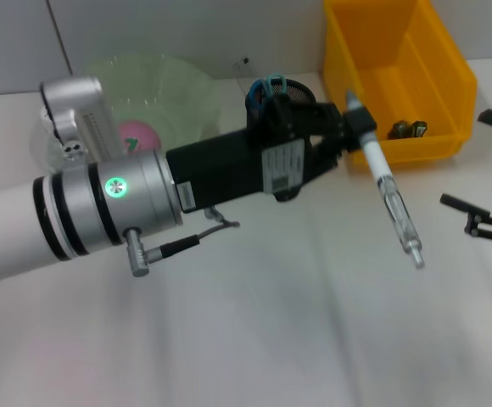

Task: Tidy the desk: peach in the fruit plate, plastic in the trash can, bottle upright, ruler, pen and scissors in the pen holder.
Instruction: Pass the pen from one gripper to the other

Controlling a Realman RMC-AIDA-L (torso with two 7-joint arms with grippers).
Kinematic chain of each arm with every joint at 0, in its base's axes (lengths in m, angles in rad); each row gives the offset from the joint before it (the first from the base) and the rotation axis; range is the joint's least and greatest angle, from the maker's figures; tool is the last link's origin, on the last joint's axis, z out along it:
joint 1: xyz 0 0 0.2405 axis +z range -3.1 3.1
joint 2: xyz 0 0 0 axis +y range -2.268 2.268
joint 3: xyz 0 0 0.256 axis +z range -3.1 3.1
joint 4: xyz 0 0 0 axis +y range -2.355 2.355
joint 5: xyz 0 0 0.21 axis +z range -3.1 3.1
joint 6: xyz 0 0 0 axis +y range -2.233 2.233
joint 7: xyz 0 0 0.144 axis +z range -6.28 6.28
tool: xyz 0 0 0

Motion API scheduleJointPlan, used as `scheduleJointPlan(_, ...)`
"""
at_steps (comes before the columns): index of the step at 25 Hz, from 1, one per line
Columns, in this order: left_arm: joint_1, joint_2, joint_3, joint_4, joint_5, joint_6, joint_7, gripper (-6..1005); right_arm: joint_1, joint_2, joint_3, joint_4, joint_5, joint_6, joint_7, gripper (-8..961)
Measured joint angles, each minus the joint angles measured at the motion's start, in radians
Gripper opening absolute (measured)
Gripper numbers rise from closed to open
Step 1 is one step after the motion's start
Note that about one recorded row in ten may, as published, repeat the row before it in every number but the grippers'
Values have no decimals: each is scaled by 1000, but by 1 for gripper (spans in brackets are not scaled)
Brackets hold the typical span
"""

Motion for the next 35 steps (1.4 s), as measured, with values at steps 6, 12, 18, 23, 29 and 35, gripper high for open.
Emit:
scheduleJointPlan(6, -52, 0, -14, -41, 74, 37, -115, 140, -9, 16, -56, 28, -24, -36, -109, 810)
scheduleJointPlan(12, -113, 9, -30, -100, 95, 93, -155, 140, -3, 15, -94, 78, -29, -70, -209, 809)
scheduleJointPlan(18, -111, 12, -50, -124, 97, 98, -165, 140, 4, 6, -82, 120, -29, -75, -266, 809)
scheduleJointPlan(23, -112, 6, -58, -126, 106, 99, -157, 141, 6, 2, -57, 127, -24, -79, -269, 809)
scheduleJointPlan(29, -110, 2, -90, -126, 140, 103, -156, 141, 2, 1, -51, 141, -16, -54, -296, 809)
scheduleJointPlan(35, -114, 4, -106, -139, 159, 106, -153, 142, 3, -1, -50, 158, -15, -38, -307, 809)
